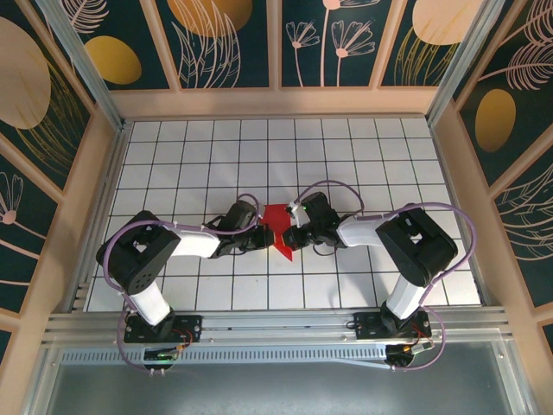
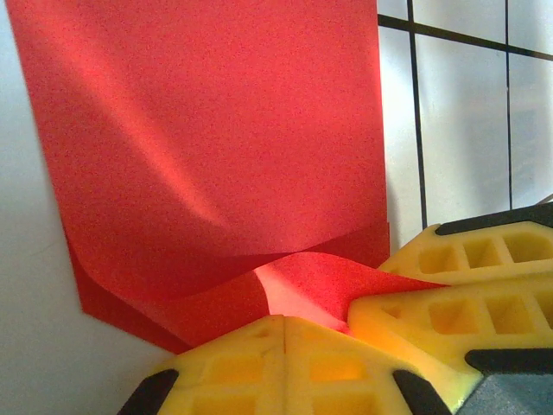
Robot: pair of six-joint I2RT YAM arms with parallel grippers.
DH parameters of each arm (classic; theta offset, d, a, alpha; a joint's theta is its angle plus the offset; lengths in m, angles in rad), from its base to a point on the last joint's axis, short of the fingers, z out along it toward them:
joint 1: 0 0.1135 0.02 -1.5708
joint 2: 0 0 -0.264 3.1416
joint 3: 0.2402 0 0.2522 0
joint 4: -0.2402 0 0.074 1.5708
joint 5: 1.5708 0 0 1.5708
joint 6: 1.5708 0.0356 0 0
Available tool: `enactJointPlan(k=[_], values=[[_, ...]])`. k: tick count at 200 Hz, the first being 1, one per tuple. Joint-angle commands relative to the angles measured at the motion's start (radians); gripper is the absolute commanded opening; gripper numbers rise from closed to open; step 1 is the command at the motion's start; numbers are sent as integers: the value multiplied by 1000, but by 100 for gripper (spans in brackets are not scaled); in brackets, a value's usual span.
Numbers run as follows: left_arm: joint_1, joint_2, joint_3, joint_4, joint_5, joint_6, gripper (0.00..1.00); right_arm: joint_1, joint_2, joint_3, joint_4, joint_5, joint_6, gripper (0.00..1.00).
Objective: Fold a paper plane with a square sheet of paper (fold left side to right side)
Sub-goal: Third fold the triangle at the center of the table.
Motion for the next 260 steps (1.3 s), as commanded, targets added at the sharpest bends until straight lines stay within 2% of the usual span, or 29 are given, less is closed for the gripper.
enactJointPlan(k=[1, 67, 113, 149, 161, 179, 188, 209, 260], values=[[-2, 31, -24, -104, -67, 12, 0, -7, 25, 18, -86, 49, -11, 7], [-2, 43, -46, -86, -67, -27, 0, -14, -52, 43, -95, 51, 5, 23], [-3, 45, -46, -93, -76, -29, 0, -41, -128, 47, -161, 95, -5, 37], [-4, 44, -41, -97, -79, -31, 0, -77, -243, 12, -199, 17, 6, 41], [-2, 43, -39, -99, -80, -30, 0, -83, -269, 9, -235, -26, 1, 34], [-3, 41, -35, -104, -81, -26, 0, -87, -278, 8, -278, -121, 4, 9], [-2, 43, -34, -104, -83, -25, 0, -85, -270, 2, -275, -173, 20, 0], [-3, 44, -34, -99, -84, -28, 0, -65, -238, -22, -230, -253, 70, 0], [-3, 37, -33, -106, -83, -23, 0, -15, -137, -32, -150, -244, 120, 0]])
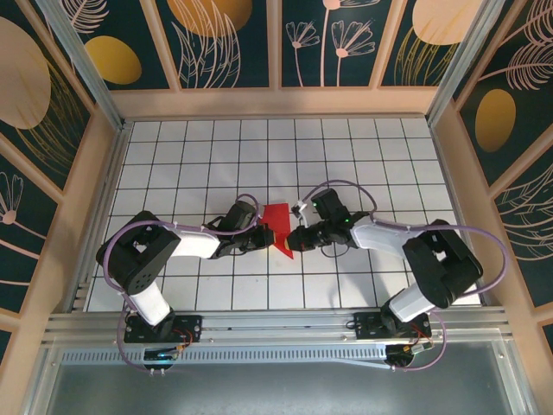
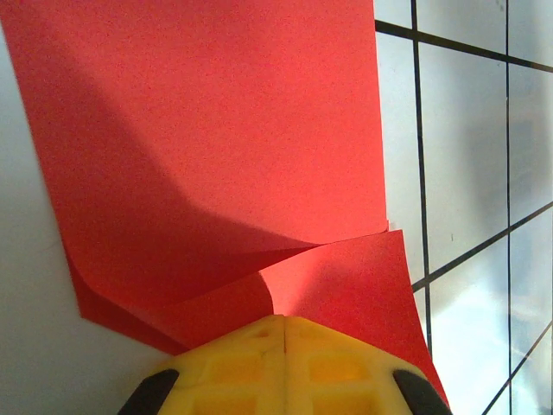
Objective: Fold a paper plane with a square sheet of paper (fold left side to right side)
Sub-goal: Third fold the triangle at the center of the table.
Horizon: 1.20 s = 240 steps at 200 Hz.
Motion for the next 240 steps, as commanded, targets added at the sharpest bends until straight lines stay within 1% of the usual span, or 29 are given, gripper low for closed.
enactJointPlan(k=[1, 43, 67, 240], values=[[-1, 37, -26, -120, -71, 4, 0, 15, 44, -14, 51, -30, 35, 0], [0, 38, -23, -119, -71, 4, 0, 21, 85, -19, 64, 4, 39, 0], [-1, 39, -20, -124, -72, 6, 0, 22, 102, -20, 67, -6, 40, 0], [-2, 47, -14, -136, -78, 12, 0, 32, 130, -51, -11, 58, 33, 0]])
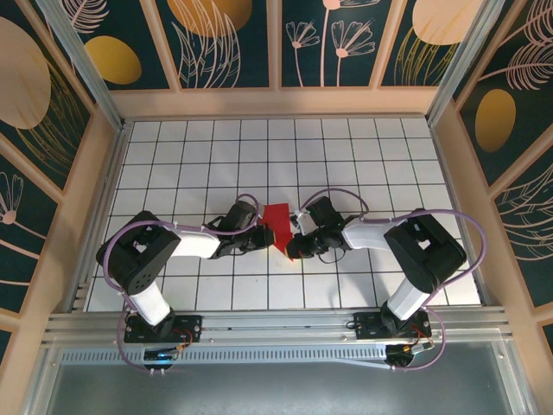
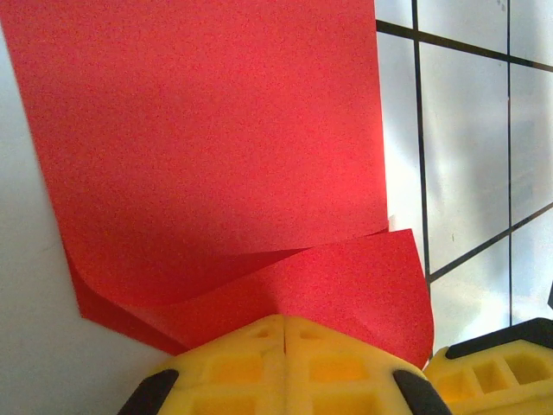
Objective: Fold a paper plane with a square sheet of paper (fold left side to right side)
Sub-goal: Third fold the triangle at the center of the table.
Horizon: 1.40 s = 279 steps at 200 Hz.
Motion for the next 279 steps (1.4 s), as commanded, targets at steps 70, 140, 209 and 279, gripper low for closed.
enactJointPlan(k=[70, 140, 209, 279], values=[[1, 54, -11, -142, -90, -1, 0, 12, -2, -58, -102, 32, 11, 0], [0, 60, -9, -133, -89, -18, 0, -2, -155, -101, -205, 14, 4, 0], [0, 47, -5, -133, -85, -12, 0, -25, -181, -13, -33, -29, 80, 0], [0, 53, 15, -141, -84, -3, 0, 11, -10, 25, 50, 76, 142, 0]])
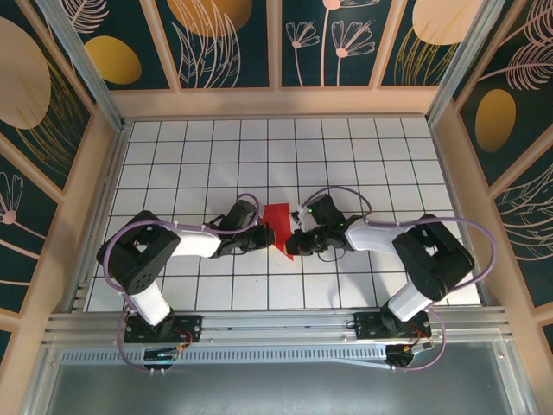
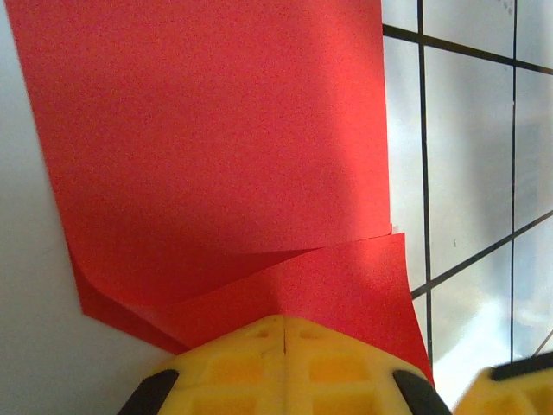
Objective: Fold a paper plane with a square sheet of paper (fold left side to right side)
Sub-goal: Third fold the triangle at the center of the table.
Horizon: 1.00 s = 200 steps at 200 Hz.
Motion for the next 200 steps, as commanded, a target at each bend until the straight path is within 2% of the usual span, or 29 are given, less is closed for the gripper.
enactJointPlan(k=[1, 97, 138, 200], values=[[3, 48, -5, -116, -75, 9, 0, 6, 36, 22, 33, 56, 32, 0], [1, -4, 2, -114, -81, 16, 0, -6, 105, 5, -31, 79, 15, 0], [2, -150, 3, -106, -117, 11, 1, -26, 126, -12, -51, 61, -2, 0], [2, -320, -139, 49, -121, -44, 0, -34, 137, -8, -80, 85, -19, 0]])
